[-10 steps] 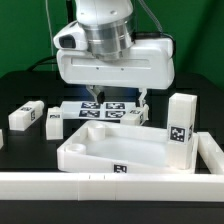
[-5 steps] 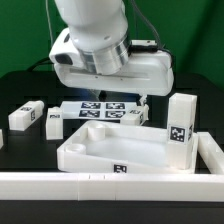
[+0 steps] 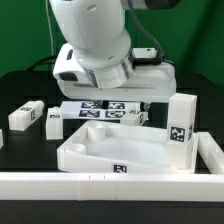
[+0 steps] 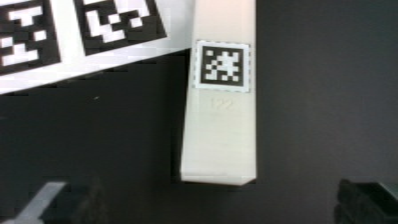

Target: Assemble desk

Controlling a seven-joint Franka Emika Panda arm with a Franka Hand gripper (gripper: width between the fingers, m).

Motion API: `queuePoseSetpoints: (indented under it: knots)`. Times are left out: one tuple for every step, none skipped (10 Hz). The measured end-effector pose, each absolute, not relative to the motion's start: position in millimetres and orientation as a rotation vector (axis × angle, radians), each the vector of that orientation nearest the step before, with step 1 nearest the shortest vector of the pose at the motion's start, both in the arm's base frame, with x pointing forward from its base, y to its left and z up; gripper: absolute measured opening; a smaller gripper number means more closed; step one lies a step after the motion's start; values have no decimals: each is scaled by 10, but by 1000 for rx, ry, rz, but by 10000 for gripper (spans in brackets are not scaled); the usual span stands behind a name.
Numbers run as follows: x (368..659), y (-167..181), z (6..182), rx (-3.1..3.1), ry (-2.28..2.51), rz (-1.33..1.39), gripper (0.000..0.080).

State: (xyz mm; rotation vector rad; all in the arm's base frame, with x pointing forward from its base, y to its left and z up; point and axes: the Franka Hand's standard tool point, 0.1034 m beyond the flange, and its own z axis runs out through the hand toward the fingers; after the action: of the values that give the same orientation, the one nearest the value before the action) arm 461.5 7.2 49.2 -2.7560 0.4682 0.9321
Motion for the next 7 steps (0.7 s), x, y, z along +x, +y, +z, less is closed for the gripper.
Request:
queuePoseSetpoints:
  knots:
    - [4604, 72, 490, -2752, 468, 943, 649]
    - [4595, 78, 461, -2750, 467, 951, 649]
    - [4590, 112, 422, -2762, 460, 937, 649]
    - [4554, 134, 415, -2749, 454, 970, 649]
    - [4522, 148, 427, -2719, 445, 1036, 649]
    - [4490, 148, 420, -2666, 436, 1142, 649]
    - [4481, 145, 388, -2623, 427, 1225, 649]
